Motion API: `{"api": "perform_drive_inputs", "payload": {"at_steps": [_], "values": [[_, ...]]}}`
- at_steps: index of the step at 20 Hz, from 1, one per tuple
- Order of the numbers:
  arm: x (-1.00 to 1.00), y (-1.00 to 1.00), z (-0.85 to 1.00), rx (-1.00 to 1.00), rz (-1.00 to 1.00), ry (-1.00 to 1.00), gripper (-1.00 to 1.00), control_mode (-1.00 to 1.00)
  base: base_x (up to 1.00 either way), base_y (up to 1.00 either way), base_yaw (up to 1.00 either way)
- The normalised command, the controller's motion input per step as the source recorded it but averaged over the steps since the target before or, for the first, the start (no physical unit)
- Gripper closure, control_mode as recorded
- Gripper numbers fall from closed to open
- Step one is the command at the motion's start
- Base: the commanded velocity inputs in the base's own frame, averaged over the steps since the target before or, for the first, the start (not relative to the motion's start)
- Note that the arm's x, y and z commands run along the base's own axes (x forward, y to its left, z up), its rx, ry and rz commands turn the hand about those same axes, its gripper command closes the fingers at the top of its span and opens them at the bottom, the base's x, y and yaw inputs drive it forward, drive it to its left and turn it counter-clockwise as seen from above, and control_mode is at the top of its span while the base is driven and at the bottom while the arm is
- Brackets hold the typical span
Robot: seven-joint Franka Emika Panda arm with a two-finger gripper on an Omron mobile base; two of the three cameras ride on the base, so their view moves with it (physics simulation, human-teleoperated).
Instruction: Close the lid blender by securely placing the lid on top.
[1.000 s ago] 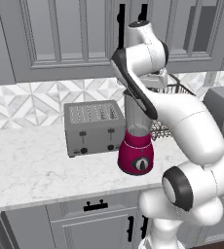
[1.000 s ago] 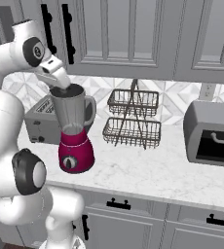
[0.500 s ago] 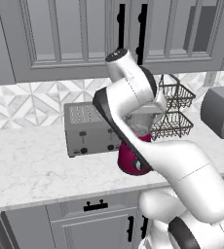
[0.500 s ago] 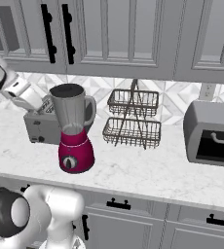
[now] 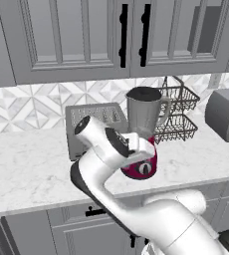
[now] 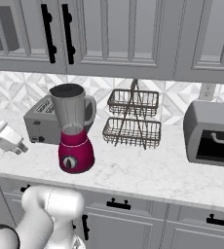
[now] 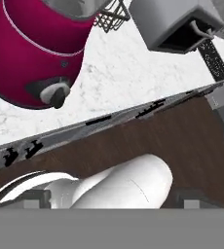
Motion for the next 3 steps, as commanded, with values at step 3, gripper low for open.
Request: {"api": "perform_drive_inputs", "payload": {"at_steps": [3], "values": [[0.0,0.16,0.0,-0.01,0.02,0.06,-1.0,-1.0,0.0,0.0,0.0]]}}
